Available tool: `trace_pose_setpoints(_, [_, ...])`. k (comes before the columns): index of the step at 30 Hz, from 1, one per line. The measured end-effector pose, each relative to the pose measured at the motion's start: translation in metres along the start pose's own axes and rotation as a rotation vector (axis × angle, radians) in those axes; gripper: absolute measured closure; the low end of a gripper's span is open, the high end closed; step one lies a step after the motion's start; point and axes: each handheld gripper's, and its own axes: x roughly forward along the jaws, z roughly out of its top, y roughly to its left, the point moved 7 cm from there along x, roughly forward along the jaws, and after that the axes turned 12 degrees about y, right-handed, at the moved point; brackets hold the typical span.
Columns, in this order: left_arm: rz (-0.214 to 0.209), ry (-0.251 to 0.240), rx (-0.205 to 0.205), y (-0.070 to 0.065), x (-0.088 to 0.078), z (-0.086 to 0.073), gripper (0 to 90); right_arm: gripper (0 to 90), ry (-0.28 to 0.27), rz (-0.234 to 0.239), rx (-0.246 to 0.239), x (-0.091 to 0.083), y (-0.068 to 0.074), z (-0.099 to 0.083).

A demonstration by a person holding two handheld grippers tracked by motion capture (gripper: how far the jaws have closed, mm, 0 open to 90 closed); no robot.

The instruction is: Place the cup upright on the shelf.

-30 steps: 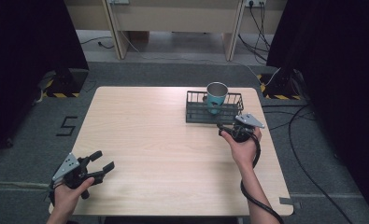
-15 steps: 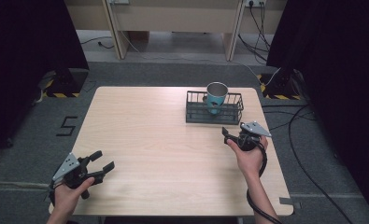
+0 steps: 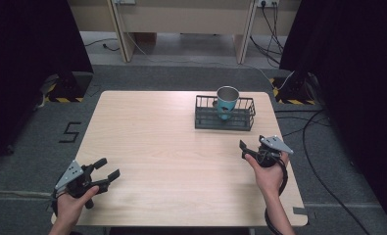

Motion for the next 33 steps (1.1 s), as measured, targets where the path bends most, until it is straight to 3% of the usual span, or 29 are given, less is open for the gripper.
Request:
trace_pose_setpoints(24, [0.004,0.002,0.0,0.0,0.0,0.0,21.1,19.9,0.007,-0.049,0.051,-0.029,-0.021,-0.044])
trace_pose_setpoints(33, [0.006,0.003,0.001,0.0,0.0,0.0,21.1,20.5,-0.029,-0.058,0.071,-0.035,-0.026,-0.059])
